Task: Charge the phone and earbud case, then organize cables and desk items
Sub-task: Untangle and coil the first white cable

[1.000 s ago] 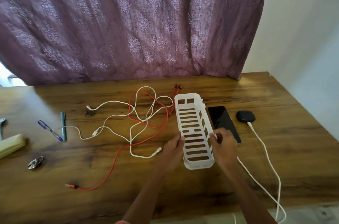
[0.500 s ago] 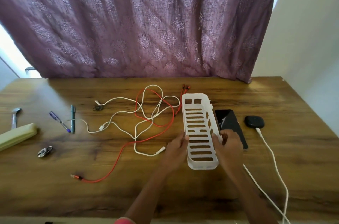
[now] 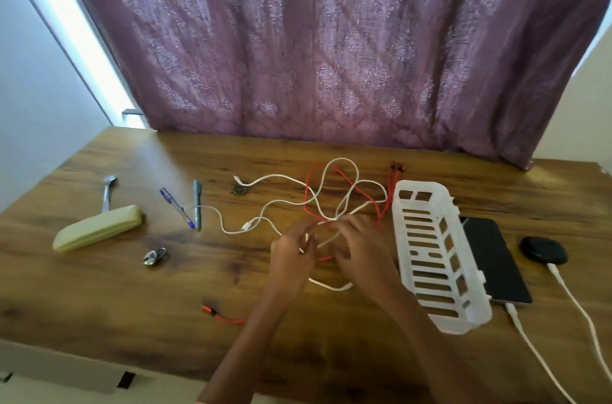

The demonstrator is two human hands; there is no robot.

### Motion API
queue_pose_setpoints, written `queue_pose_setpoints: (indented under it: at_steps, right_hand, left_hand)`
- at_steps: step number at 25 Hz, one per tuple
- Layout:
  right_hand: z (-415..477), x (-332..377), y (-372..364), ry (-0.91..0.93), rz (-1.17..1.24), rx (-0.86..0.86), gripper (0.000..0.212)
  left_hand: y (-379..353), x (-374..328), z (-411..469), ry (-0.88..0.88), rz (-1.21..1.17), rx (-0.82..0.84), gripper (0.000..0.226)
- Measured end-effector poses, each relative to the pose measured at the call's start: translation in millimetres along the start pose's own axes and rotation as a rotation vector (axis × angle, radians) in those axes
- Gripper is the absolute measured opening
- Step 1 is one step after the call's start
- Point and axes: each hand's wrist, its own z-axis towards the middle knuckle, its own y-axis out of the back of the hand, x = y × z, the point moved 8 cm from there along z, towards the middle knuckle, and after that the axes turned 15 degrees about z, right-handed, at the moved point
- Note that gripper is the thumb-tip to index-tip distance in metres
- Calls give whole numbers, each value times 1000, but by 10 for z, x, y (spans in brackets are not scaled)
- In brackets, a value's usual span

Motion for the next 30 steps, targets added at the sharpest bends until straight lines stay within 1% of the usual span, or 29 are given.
queue_pose_setpoints:
  at_steps: [2, 3, 5, 7, 8, 10, 12, 13, 15, 17, 18, 20, 21, 23, 25, 26, 28, 30]
  right_hand:
    - [154, 10, -356, -8, -64, 236, 39]
    - [214, 12, -503, 0, -129, 309, 36]
    - [306, -13, -700, -23, -241, 395, 23]
    - [349, -58, -794, -77, -299, 433, 13]
    - [361, -74, -808, -123, -300, 422, 10]
    - [379, -70, -758, -215, -219, 345, 12]
    - [429, -13, -643, -267, -80, 228, 16]
    - [453, 24, -551, -285, 7, 150, 17]
    - [509, 143, -316, -269, 188, -18, 15]
    - [547, 263, -44, -230, 319, -171, 17]
    - [564, 298, 79, -223, 383, -232, 20]
    - [607, 318, 287, -223, 506, -313, 28]
    - [632, 323, 369, -222, 545, -330, 31]
    - [685, 334, 479, -223, 573, -305, 30]
    - [734, 353, 512, -224, 570, -233, 24]
    - [750, 351, 511, -224, 567, -203, 22]
    - [777, 327, 535, -223, 583, -183, 22]
    - [795, 294, 567, -234, 645, -206, 23]
  left_hand:
    - [62, 255, 91, 38, -8, 56, 31]
    - [77, 397, 131, 56, -24, 87, 31]
    - [106, 623, 215, 57, -2, 126, 32]
    - [125, 768, 306, 33, 22, 162, 35]
    - [135, 813, 349, 9, 27, 189, 35]
    - [156, 846, 416, -72, 104, 236, 35]
    - [168, 846, 481, -190, 197, 242, 39]
    - [167, 850, 514, -232, 220, 235, 45]
    - [146, 873, 609, -303, 252, 205, 55]
    - [134, 872, 681, -346, 287, 197, 52]
    - [167, 838, 709, -364, 298, 171, 49]
    - [314, 731, 771, -398, 277, 34, 49]
    - [428, 660, 791, -404, 249, -60, 53]
    - [656, 474, 821, -427, 217, -226, 64]
    - [828, 243, 829, -494, 222, -311, 72]
    - [889, 151, 835, -527, 239, -341, 72]
    - [891, 50, 879, -585, 319, -345, 65]
    - [762, 54, 922, -630, 391, -267, 49]
